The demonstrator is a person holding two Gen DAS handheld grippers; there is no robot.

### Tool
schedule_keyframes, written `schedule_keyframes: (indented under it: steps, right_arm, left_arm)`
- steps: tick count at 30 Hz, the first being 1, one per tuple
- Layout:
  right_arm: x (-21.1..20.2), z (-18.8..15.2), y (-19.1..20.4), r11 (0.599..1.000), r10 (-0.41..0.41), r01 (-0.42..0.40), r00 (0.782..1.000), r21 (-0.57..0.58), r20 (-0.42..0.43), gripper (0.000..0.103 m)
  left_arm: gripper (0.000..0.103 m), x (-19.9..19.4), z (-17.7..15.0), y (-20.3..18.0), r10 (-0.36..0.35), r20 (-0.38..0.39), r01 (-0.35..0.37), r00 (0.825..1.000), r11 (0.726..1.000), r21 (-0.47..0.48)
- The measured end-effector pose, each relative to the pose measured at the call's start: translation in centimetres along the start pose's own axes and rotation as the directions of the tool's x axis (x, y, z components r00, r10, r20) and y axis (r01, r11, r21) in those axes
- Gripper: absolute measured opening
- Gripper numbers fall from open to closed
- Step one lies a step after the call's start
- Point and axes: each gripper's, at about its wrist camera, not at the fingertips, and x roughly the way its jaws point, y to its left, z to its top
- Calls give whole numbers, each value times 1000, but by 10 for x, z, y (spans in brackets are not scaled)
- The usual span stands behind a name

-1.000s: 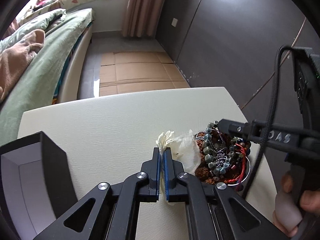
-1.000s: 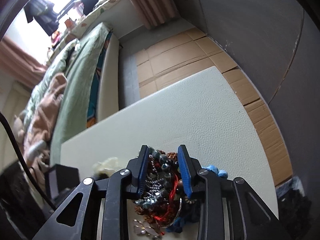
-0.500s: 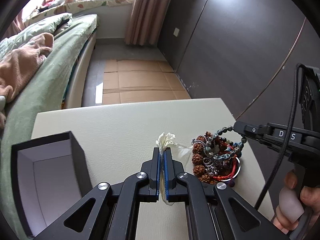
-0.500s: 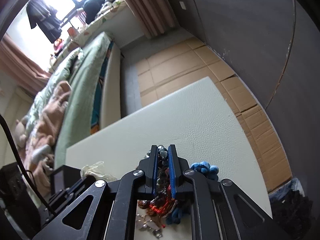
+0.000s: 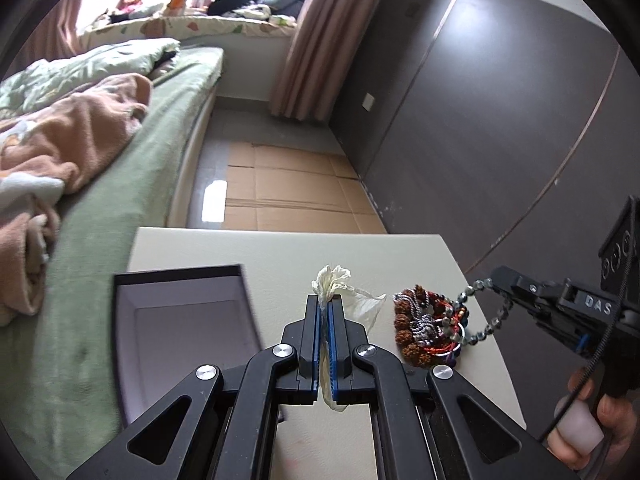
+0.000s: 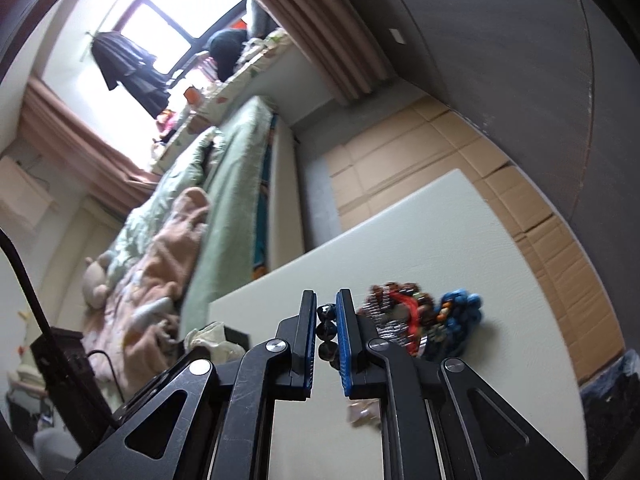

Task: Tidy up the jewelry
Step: 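Carry flower and beaded bracelet into the black box and open both grippers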

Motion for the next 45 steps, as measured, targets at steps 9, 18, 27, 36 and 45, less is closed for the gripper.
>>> schedule_keyframes:
  steps: [9, 18, 27, 36, 45]
  right_arm:
    - [2, -22, 31, 997, 60, -60, 998, -44, -11, 12]
    - [11, -37, 54, 989, 130, -131, 991, -62, -28, 12]
    - [27, -51, 85, 968, 240, -243, 970, -70, -47, 12]
    - [56, -66, 118, 959, 260, -266, 963, -102, -68, 12]
    - [86, -79, 132, 964, 229, -242, 967, -113, -113, 12]
  left_arm:
    - [3, -21, 3, 45, 88, 22, -85, 996, 991, -103]
    - [75, -30, 2, 78, 80, -9, -80, 997, 972, -223]
    - [78, -53, 1, 87, 120, 8, -115, 993, 965, -237]
    - [91, -69, 1, 105, 204, 29, -190, 979, 947, -258]
    - [103, -77, -1, 122, 228, 49, -206, 972, 938, -280]
